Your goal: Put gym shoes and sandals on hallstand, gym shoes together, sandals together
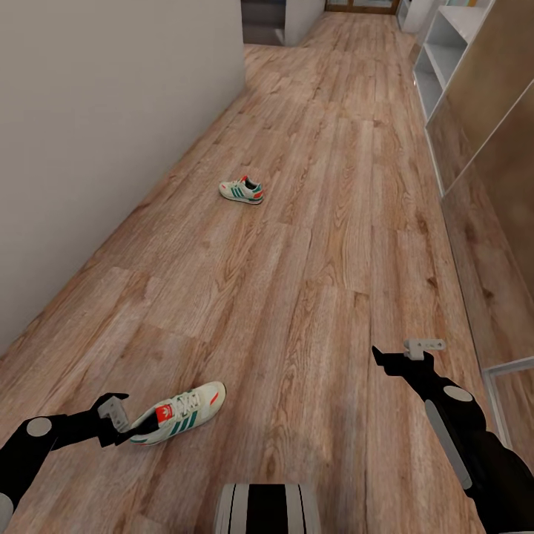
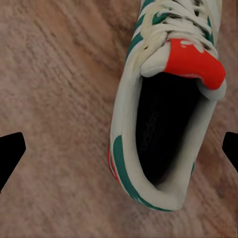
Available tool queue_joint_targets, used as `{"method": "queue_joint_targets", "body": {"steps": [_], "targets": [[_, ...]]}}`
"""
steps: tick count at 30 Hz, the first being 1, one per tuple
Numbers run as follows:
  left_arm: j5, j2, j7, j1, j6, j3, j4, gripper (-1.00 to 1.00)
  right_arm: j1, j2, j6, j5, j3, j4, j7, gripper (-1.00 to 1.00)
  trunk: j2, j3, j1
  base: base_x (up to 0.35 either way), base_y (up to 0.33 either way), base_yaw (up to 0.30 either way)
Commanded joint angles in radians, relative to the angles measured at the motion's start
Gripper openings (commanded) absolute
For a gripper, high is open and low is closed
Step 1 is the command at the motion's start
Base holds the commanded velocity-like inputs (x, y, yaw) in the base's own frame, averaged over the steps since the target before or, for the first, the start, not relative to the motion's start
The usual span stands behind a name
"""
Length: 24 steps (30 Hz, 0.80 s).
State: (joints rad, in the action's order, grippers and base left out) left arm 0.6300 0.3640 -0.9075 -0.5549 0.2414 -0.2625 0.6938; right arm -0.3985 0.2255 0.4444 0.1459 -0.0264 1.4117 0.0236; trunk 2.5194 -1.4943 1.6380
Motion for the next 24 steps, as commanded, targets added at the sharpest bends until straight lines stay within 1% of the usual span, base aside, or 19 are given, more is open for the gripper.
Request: {"method": "queue_joint_targets", "body": {"steps": [1,11,15,16,21,24], "targets": [[0.015,-0.002,-0.004,0.000,0.012,-0.004,0.001,1.00,0.000,0.000,0.005,0.006,-0.001,0.001,0.002,1.00,0.000,-0.001,0.000,0.000,0.000,0.000],[0.071,-0.006,-0.004,0.000,0.068,0.001,0.002,1.00,0.000,0.000,0.005,0.006,-0.001,0.001,0.002,1.00,0.000,-0.001,0.000,0.000,0.000,0.000],[0.093,-0.007,-0.004,0.001,0.091,0.011,0.003,1.00,0.000,0.000,0.005,0.006,-0.001,0.001,0.002,1.00,0.000,-0.001,0.000,0.000,0.000,0.000],[0.106,-0.007,-0.004,0.001,0.097,0.016,0.002,1.00,0.000,0.000,0.005,0.006,-0.001,0.001,0.002,1.00,0.000,-0.001,0.000,0.000,0.000,0.000],[0.112,-0.007,-0.004,0.001,0.097,0.038,0.001,1.00,0.000,0.000,0.005,0.006,-0.001,0.001,0.002,1.00,0.000,-0.001,0.000,0.000,0.000,0.000],[0.114,-0.006,-0.004,0.001,0.097,0.046,0.001,1.00,0.000,0.000,0.005,0.005,-0.001,0.001,0.002,1.00,0.000,-0.001,0.000,0.000,0.000,0.000]]}}
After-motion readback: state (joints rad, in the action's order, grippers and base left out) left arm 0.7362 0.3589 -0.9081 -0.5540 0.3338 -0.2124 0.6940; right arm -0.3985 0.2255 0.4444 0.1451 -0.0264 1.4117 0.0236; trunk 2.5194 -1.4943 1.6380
